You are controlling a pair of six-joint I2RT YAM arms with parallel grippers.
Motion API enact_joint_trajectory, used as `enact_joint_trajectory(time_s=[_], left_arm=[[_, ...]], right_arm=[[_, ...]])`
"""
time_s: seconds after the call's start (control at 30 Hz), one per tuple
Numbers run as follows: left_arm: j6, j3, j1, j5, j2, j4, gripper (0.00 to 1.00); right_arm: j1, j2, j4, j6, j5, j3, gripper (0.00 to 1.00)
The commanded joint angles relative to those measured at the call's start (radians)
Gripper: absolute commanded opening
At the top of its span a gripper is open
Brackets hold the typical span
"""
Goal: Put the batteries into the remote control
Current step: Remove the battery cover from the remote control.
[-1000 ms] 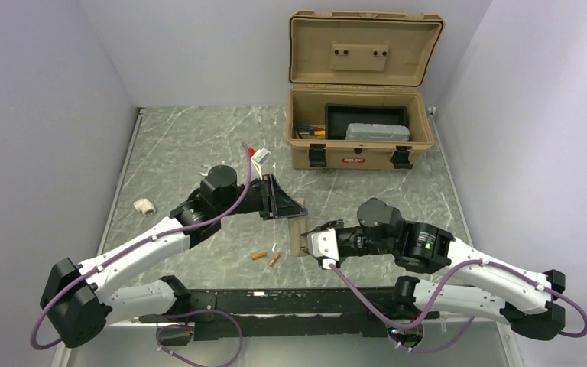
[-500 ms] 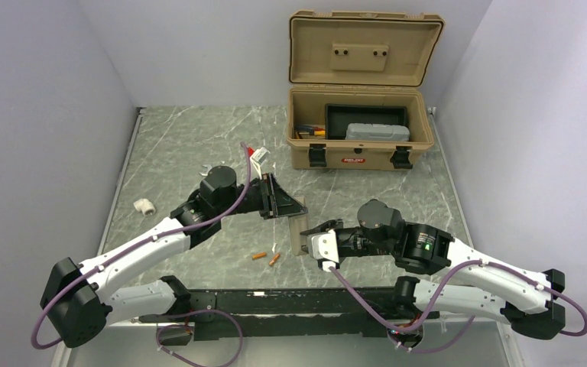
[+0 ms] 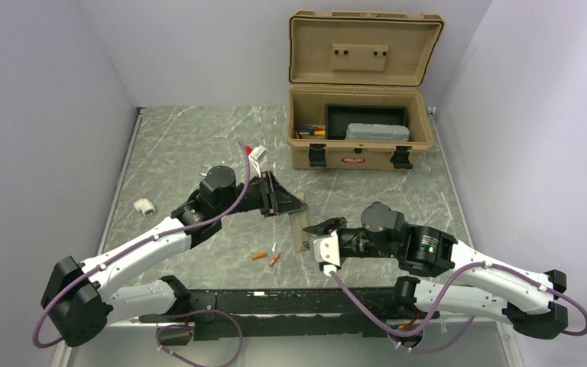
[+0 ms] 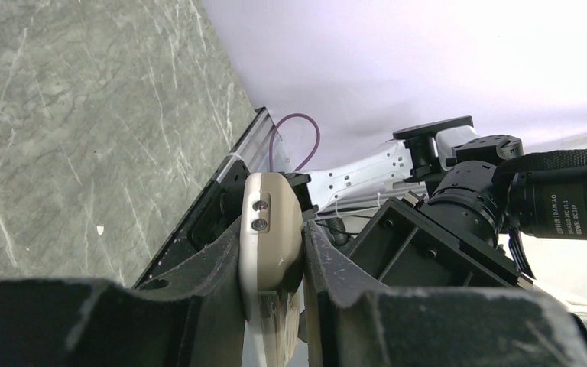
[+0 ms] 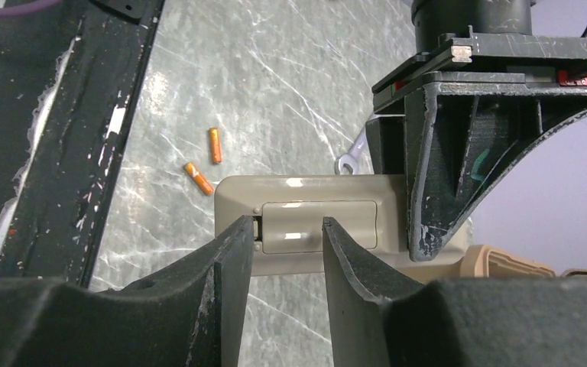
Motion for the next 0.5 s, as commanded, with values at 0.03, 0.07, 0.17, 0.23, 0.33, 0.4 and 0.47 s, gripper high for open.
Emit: enact_joint_trajectory(time_s=[0.03, 0.07, 0.17, 0.23, 0.33, 0.4, 0.47], left_arm=[[-0.019, 0.014, -0.011, 0.053, -0.002, 0.040, 0.00], [-0.017, 0.014, -0.010, 0.053, -0.002, 0.038, 0.00], [-0.010, 0.014, -0.012, 0.052, -0.002, 0.031, 0.00], [-0.008, 0.013, -0.014, 0.051, 0.000, 0.028, 0.00], [-0.007, 0.008, -0.016, 0.052, 0.000, 0.031, 0.00], [-0.007, 0.007, -0.017, 0.050, 0.003, 0.031, 0.00], [-0.007, 0.003, -0.019, 0.048, 0.004, 0.033, 0.00]], right_arm=[[-0.005, -0.008, 0.043, -0.032, 0.099, 0.019, 0.40], [-0.005, -0.007, 0.046, -0.028, 0.098, 0.023, 0.40], [-0.004, -0.008, 0.055, -0.019, 0.094, 0.029, 0.40], [-0.005, -0.011, 0.064, -0.018, 0.097, 0.030, 0.40], [-0.006, -0.011, 0.073, -0.022, 0.107, 0.033, 0.39], [-0.005, -0.014, 0.076, -0.026, 0.114, 0.036, 0.39], [-0.005, -0.017, 0.084, -0.027, 0.121, 0.038, 0.39]])
